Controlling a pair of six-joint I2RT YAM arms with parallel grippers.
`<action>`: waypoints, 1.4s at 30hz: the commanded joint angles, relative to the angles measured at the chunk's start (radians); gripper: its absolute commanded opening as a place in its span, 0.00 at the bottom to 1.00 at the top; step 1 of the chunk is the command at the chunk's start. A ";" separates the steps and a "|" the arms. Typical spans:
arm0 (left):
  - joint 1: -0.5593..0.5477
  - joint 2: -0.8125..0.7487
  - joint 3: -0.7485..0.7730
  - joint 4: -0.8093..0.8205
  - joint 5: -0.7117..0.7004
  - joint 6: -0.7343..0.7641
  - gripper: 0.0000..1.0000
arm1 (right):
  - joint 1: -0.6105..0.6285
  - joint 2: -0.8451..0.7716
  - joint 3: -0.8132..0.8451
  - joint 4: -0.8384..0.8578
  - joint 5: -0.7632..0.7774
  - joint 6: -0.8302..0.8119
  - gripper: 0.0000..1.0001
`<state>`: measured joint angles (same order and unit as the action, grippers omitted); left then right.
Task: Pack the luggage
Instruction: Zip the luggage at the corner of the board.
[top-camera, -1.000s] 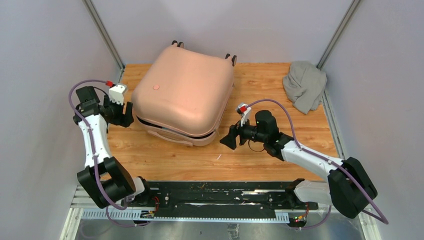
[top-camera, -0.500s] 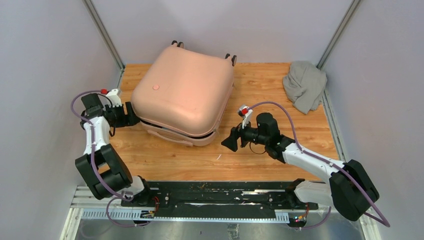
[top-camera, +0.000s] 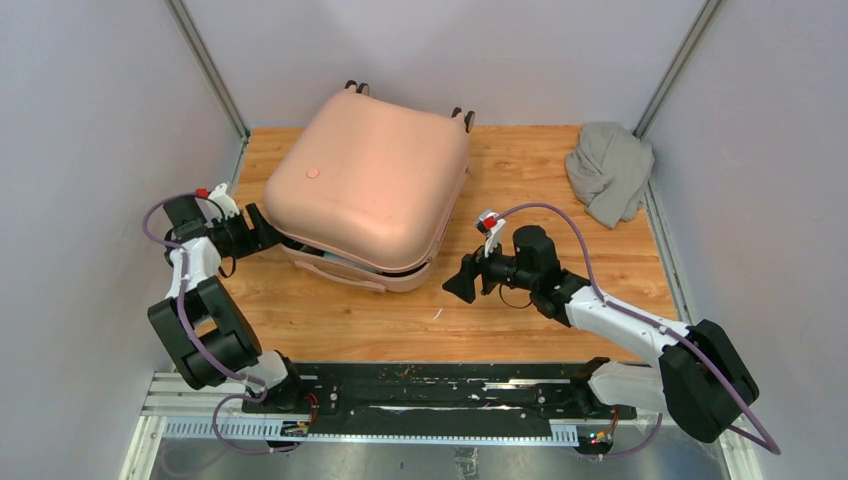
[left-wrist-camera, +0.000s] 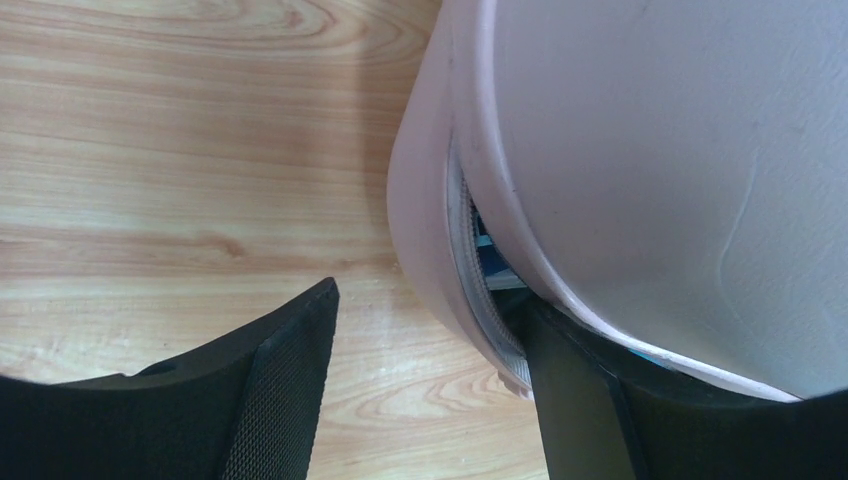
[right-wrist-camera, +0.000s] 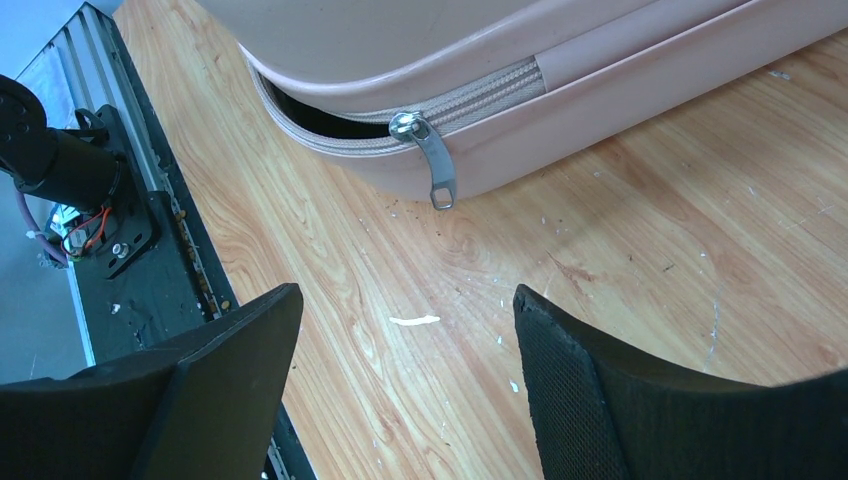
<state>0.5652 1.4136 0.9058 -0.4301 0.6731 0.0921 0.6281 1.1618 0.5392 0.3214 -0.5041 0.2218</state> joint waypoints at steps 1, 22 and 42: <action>-0.015 0.022 -0.051 0.117 -0.011 -0.061 0.71 | -0.013 -0.013 -0.007 0.007 0.007 0.014 0.81; -0.015 -0.067 -0.179 0.379 0.299 -0.140 0.72 | -0.050 0.067 -0.036 0.174 -0.064 -0.052 0.80; -0.015 -0.097 -0.209 0.426 0.457 -0.243 0.71 | -0.045 0.309 0.032 0.430 -0.084 -0.048 0.77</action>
<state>0.5739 1.3682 0.6994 -0.0479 0.9363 -0.0898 0.5926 1.4521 0.5568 0.6319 -0.5777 0.1577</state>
